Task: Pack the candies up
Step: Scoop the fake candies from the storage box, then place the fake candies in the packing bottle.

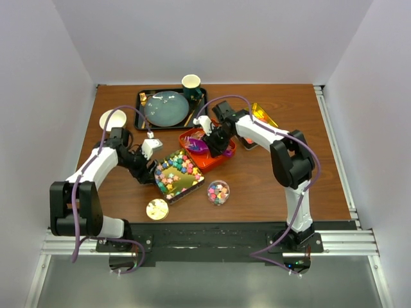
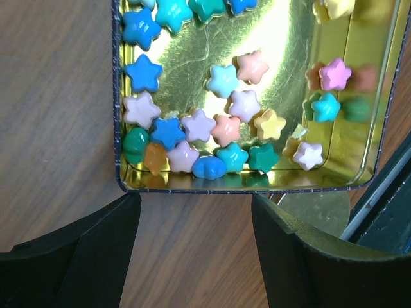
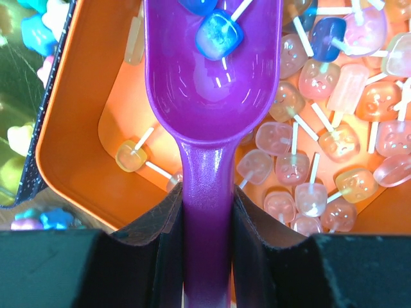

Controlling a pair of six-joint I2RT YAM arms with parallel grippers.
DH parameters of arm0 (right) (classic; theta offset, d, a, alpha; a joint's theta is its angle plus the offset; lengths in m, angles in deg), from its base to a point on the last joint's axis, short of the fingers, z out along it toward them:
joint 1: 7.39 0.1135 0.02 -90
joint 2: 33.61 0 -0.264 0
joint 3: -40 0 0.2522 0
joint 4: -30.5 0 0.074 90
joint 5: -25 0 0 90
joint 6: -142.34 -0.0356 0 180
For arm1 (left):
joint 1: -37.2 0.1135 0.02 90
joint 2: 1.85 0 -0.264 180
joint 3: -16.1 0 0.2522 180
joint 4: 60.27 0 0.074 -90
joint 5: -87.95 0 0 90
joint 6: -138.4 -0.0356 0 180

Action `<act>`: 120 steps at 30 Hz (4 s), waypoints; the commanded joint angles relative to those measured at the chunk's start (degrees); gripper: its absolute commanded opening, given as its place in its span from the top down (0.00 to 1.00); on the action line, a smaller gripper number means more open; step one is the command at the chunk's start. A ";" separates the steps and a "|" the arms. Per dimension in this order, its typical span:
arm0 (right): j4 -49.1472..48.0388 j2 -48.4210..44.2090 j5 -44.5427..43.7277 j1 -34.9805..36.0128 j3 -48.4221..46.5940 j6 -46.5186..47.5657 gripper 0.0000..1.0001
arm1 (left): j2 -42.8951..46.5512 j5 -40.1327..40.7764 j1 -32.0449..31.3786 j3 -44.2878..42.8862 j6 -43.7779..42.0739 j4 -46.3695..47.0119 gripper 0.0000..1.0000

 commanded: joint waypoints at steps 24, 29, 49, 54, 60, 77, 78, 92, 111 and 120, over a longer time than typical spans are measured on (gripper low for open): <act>-24.84 -14.87 -6.53 1.90 18.32 -3.48 1.00 | -4.28 -3.51 -0.32 -8.31 -2.21 -0.07 0.25; -25.28 -13.81 -6.79 1.90 17.80 -5.15 1.00 | -4.19 -3.68 -0.32 -8.04 -2.38 -0.07 0.25; -39.60 -23.29 0.06 -2.50 31.50 -8.84 1.00 | -5.86 0.44 -0.32 -11.12 -1.50 -4.11 0.23; -41.61 -36.61 1.38 -3.81 37.28 -10.07 1.00 | -7.09 1.50 -0.32 -14.80 -0.89 -7.36 0.22; -40.94 -38.41 2.09 -4.43 39.85 -8.85 1.00 | -10.16 0.01 -0.32 -17.35 1.83 -5.17 0.21; 9.38 -51.59 3.58 -6.01 31.69 27.52 1.00 | -10.52 -8.25 1.09 -16.05 5.79 6.25 0.20; 11.70 -52.21 3.32 -6.10 31.60 29.89 1.00 | -10.43 -8.34 1.09 -15.61 6.05 7.04 0.20; 36.68 -48.09 -8.63 -5.66 23.61 53.74 1.00 | -9.38 -9.92 1.00 -11.21 10.36 15.84 0.20; 35.10 -39.74 -22.43 4.80 18.42 44.87 1.00 | -7.71 -12.47 0.91 -8.05 14.40 21.46 0.19; 36.94 -38.33 -26.21 7.61 14.55 43.54 1.00 | -8.67 -12.12 -3.56 -11.82 17.65 21.46 0.18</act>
